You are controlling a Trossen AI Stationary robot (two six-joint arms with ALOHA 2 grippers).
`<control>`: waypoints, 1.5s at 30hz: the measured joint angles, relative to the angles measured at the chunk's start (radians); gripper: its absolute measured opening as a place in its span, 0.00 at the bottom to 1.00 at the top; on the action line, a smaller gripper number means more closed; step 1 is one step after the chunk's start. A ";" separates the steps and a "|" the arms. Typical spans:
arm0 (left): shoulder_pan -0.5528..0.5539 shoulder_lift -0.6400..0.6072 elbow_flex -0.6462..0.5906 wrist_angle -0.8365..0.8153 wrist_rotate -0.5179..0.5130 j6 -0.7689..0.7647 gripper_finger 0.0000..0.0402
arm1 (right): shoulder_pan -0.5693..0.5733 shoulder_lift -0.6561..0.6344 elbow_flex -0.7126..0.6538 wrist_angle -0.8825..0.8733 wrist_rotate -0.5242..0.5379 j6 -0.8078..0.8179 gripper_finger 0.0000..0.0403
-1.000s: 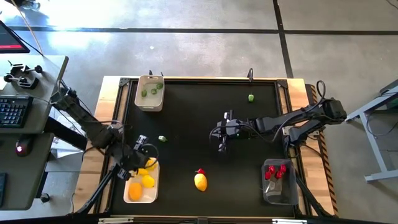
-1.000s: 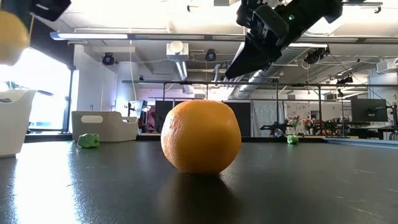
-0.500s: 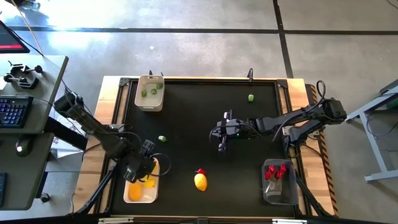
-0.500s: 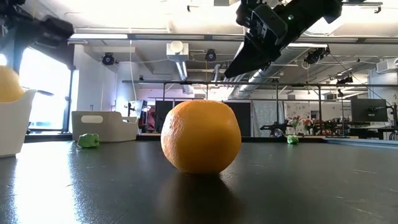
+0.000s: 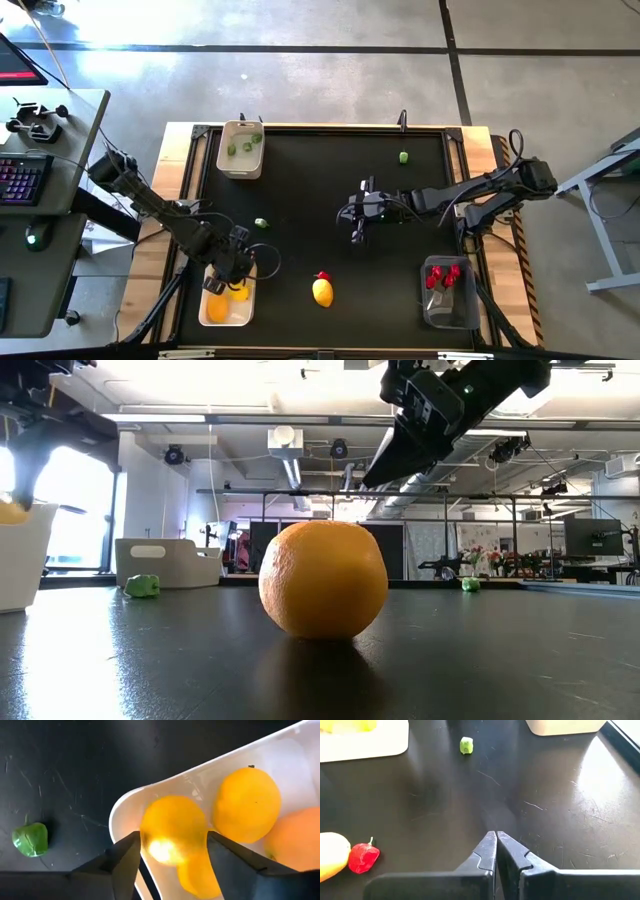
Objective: Sort produce into baskets
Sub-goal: Put the yellow lemon into the white bin, then put the green chili pepper into the gray bin
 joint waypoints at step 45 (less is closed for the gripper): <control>0.598 -0.451 -0.552 1.245 0.093 0.343 0.03 | -0.328 -0.003 -0.166 -0.089 0.356 0.361 0.00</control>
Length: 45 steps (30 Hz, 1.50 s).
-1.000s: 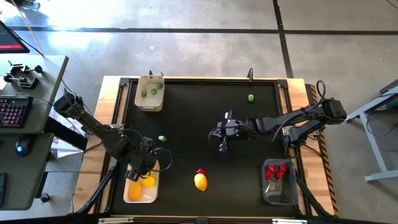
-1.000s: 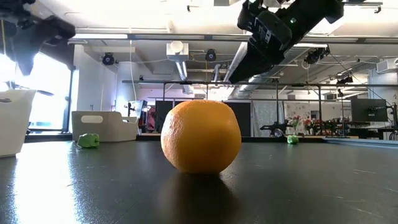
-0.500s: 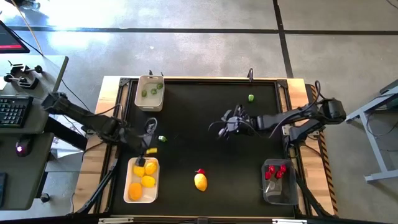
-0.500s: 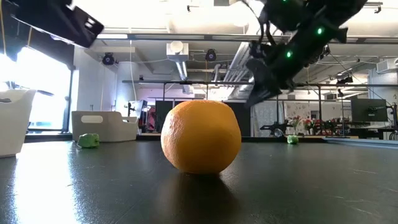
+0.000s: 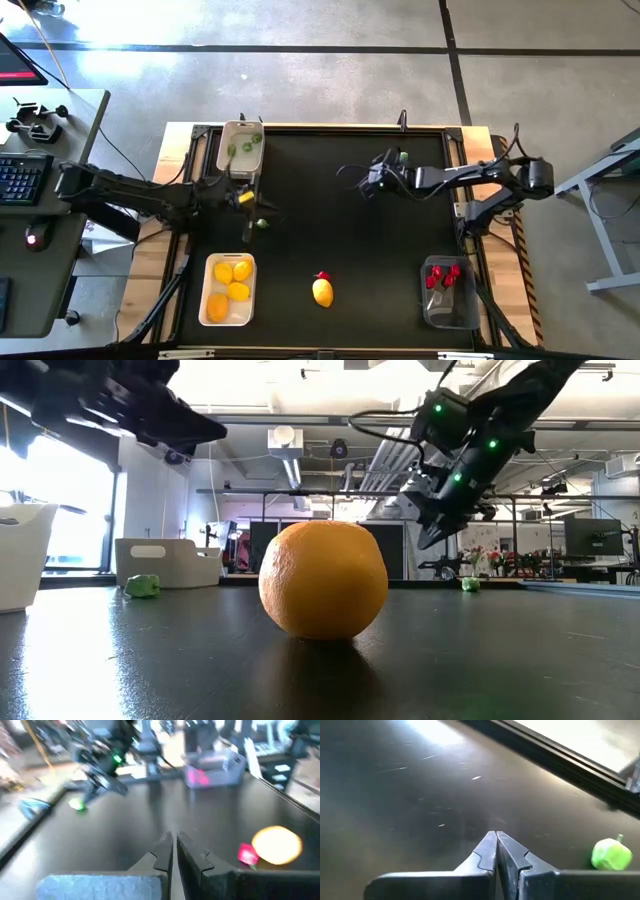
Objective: Sort produce into baskets
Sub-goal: Put the green chili pepper into the gray bin
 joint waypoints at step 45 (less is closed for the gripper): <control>0.172 0.002 -0.083 0.191 0.003 -0.003 0.02 | -0.303 0.223 -0.001 -0.113 0.141 0.381 0.35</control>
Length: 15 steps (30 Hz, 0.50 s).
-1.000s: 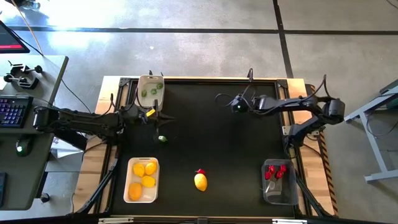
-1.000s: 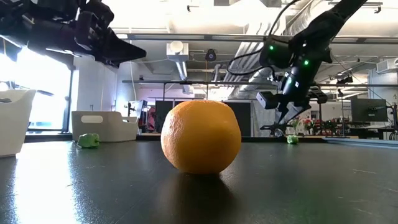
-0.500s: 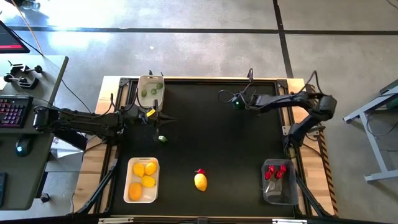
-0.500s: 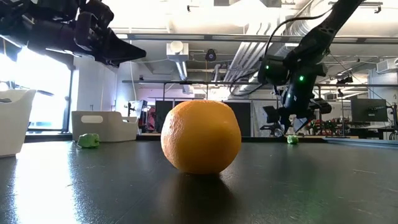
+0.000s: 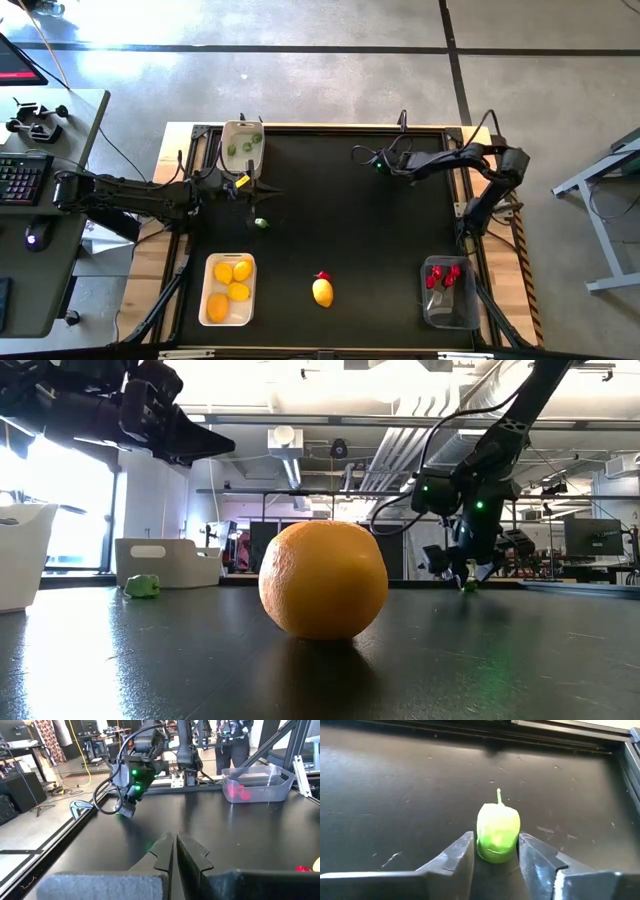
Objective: Sort produce into baskets
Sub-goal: Put the green chili pepper into the gray bin
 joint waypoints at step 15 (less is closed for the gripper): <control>0.000 0.000 0.013 -0.013 -0.008 0.162 0.02 | 0.057 -0.071 0.024 0.025 -0.112 -0.153 0.05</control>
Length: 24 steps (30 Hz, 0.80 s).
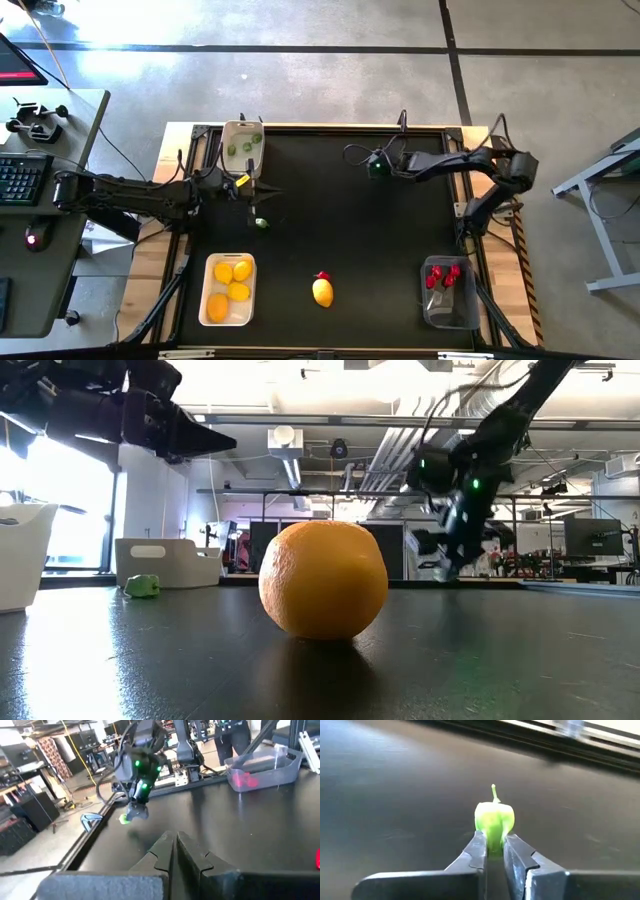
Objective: Sort produce into baskets
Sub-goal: Put the green chili pepper into the gray bin
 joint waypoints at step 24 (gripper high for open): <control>-0.027 0.255 0.121 0.045 0.061 -0.026 0.24 | 0.428 -0.108 0.013 0.587 -0.383 -0.904 0.07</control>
